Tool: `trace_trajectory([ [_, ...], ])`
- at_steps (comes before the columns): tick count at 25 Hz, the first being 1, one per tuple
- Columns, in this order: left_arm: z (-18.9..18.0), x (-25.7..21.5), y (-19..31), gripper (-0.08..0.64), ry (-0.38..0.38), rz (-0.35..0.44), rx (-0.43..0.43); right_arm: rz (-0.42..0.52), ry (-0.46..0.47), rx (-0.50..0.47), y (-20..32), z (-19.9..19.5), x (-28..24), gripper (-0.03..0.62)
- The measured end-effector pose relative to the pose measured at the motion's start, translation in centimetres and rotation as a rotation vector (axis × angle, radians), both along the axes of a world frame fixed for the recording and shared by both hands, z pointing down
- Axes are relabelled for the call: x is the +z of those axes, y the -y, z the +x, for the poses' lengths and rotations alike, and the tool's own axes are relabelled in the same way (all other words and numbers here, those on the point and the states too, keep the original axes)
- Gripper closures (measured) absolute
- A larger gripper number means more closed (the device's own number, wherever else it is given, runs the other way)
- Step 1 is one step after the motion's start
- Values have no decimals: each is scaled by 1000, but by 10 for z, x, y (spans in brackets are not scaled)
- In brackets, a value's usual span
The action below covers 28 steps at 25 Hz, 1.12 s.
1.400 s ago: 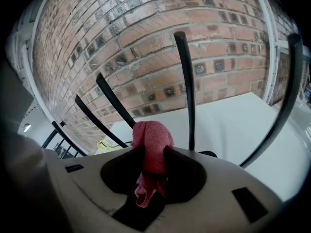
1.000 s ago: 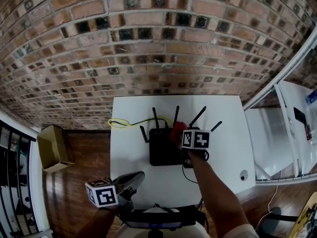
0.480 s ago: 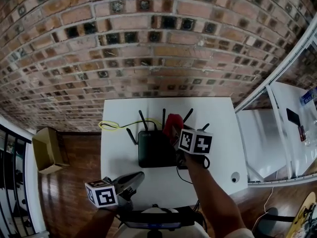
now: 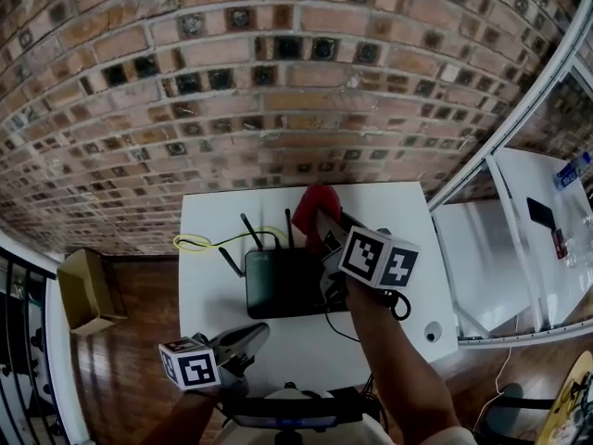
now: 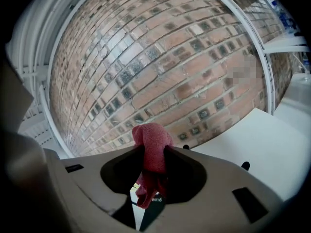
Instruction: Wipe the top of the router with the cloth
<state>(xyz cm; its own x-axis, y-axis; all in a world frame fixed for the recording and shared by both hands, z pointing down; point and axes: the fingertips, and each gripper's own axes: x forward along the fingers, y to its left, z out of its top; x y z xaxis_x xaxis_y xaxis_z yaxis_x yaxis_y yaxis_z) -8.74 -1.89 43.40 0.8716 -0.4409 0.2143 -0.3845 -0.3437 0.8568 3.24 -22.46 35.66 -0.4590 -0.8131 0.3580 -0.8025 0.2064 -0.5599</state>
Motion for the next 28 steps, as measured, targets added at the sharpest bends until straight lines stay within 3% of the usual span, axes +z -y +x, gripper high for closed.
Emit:
trace_trajectory([
  [7, 5, 0, 2, 537, 8, -8, -6, -58, 55, 17, 4, 9, 21, 449],
  [28, -10, 3, 8, 537, 22, -27, -59, -281, 24, 41, -6, 8, 131, 450],
])
